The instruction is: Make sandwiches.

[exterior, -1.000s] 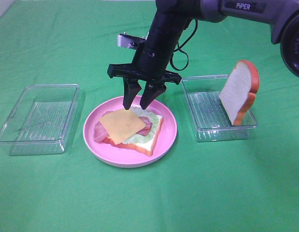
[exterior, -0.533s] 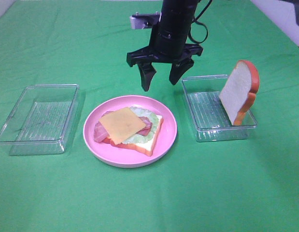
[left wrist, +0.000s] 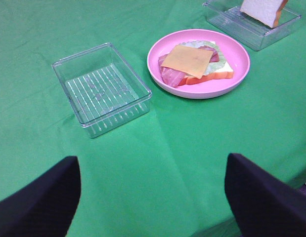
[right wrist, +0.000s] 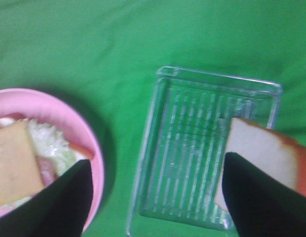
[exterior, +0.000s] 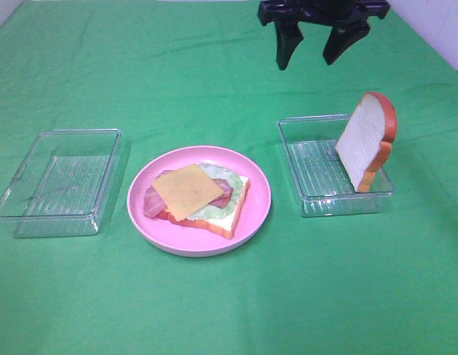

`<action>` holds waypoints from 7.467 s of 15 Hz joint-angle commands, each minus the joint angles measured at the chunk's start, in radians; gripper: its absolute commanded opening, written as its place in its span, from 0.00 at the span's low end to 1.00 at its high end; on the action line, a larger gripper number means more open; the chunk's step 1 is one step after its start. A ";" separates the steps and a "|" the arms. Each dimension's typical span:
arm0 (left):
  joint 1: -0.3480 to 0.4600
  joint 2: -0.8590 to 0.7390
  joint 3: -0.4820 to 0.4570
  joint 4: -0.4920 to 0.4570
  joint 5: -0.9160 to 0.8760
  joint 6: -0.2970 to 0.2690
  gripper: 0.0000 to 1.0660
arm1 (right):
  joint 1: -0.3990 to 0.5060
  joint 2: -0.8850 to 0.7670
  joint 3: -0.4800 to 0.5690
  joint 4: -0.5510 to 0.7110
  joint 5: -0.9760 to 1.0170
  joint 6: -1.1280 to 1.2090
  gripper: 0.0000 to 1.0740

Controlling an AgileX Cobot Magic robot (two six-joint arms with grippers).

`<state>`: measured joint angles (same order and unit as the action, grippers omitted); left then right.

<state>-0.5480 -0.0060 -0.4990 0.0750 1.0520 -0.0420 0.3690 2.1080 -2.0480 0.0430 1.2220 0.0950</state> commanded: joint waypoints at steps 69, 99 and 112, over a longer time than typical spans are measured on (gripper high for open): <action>-0.001 -0.007 0.002 -0.003 -0.010 0.002 0.72 | 0.091 -0.257 0.730 0.183 -0.389 -0.049 0.72; -0.001 -0.007 0.001 -0.075 -0.010 0.073 0.72 | 0.092 -1.951 1.543 0.031 -0.161 -0.227 0.72; 0.458 -0.007 0.001 -0.075 -0.010 0.073 0.72 | -0.299 -1.951 1.543 0.040 -0.161 -0.228 0.72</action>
<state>-0.1230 -0.0060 -0.4990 0.0000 1.0520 0.0280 0.1000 0.1600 -0.5100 0.0830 1.0720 -0.1190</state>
